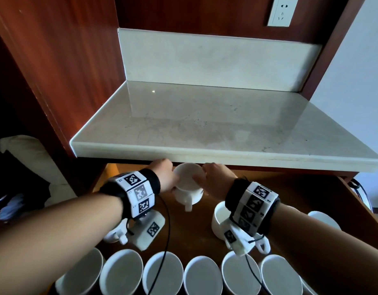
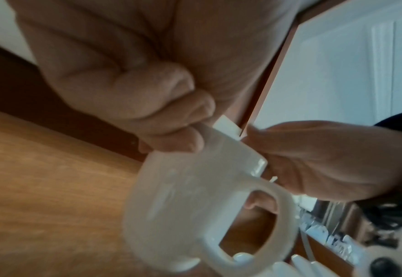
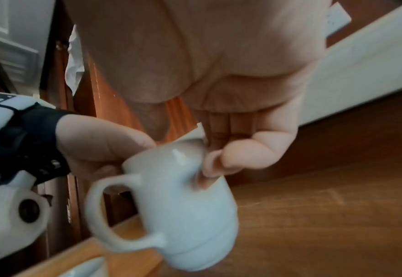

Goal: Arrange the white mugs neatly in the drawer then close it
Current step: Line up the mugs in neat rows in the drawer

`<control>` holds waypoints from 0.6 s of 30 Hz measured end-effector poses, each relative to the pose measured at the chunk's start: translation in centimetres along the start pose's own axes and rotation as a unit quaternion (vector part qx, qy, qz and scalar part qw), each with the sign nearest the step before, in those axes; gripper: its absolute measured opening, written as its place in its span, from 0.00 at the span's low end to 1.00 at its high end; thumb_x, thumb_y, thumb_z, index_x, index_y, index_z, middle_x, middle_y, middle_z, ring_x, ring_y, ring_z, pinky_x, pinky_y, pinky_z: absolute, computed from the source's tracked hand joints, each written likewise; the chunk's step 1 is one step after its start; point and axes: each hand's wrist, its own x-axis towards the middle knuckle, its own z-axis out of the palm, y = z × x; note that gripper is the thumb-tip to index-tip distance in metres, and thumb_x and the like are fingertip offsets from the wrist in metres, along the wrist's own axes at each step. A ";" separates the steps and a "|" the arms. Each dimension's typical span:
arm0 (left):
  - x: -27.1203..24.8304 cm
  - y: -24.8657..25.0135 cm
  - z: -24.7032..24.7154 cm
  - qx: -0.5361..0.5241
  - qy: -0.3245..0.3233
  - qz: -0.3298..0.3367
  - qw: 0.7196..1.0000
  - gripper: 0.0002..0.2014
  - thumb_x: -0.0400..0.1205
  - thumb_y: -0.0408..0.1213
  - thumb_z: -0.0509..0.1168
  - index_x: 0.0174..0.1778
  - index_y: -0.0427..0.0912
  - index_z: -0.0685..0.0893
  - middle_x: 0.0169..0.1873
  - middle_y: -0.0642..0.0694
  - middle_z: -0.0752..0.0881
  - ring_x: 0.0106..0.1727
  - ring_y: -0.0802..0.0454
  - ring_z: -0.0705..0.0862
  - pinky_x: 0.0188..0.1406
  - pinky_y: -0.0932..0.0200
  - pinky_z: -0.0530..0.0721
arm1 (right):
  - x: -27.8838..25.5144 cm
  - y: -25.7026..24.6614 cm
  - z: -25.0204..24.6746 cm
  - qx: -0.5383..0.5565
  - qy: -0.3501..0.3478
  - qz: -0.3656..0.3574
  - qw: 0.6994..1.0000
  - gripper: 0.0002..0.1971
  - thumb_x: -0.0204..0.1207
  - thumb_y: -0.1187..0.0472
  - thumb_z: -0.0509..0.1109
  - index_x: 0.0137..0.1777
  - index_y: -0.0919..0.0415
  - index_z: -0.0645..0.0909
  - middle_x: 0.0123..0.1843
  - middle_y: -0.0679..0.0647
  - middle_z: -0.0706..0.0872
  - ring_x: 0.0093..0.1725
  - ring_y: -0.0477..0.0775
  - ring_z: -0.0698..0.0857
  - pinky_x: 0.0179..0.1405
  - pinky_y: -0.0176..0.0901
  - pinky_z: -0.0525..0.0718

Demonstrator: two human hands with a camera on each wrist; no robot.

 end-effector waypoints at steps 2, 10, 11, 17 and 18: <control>-0.6 0.2 0.1 -0.029 0.004 0.017 0.999 0.14 0.79 0.38 0.61 0.33 0.35 0.86 0.27 0.42 0.87 0.26 0.47 0.83 0.25 0.61 0.77 | 0.4 -0.2 -0.5 -0.019 -0.007 0.015 1.000 0.14 0.81 0.59 0.60 0.54 0.68 0.82 0.50 0.63 0.89 0.49 0.62 0.88 0.32 0.40 0.77; -1.4 -7.2 -2.3 0.144 0.048 -0.017 0.988 0.26 0.84 0.60 0.55 0.31 0.41 0.77 0.31 0.43 0.82 0.35 0.45 0.81 0.38 0.55 0.76 | 0.5 -0.4 1.8 -0.137 -0.098 0.033 0.985 0.13 0.77 0.63 0.61 0.57 0.63 0.83 0.58 0.60 0.87 0.57 0.60 0.86 0.42 0.41 0.80; -1.3 -8.5 -2.4 0.183 0.030 -0.030 0.982 0.25 0.83 0.60 0.57 0.36 0.41 0.80 0.38 0.42 0.85 0.42 0.44 0.84 0.43 0.55 0.79 | 0.4 -0.5 2.3 -0.153 -0.109 0.038 0.982 0.14 0.77 0.63 0.61 0.58 0.63 0.83 0.59 0.59 0.87 0.57 0.60 0.86 0.45 0.42 0.83; -1.9 -12.9 -1.2 0.292 -0.072 -0.079 0.950 0.21 0.78 0.59 0.64 0.50 0.44 0.83 0.52 0.46 0.84 0.61 0.44 0.80 0.63 0.48 0.73 | 0.0 -1.4 3.9 -0.218 -0.152 0.050 0.963 0.16 0.79 0.63 0.61 0.65 0.62 0.81 0.64 0.58 0.85 0.63 0.58 0.85 0.57 0.46 0.84; -2.0 -13.0 -1.0 0.310 -0.085 -0.081 0.943 0.21 0.79 0.59 0.64 0.48 0.43 0.82 0.52 0.45 0.84 0.62 0.44 0.79 0.66 0.47 0.70 | -0.1 -1.6 3.9 -0.229 -0.160 0.056 0.958 0.16 0.79 0.63 0.62 0.66 0.62 0.80 0.65 0.58 0.85 0.64 0.58 0.85 0.58 0.47 0.83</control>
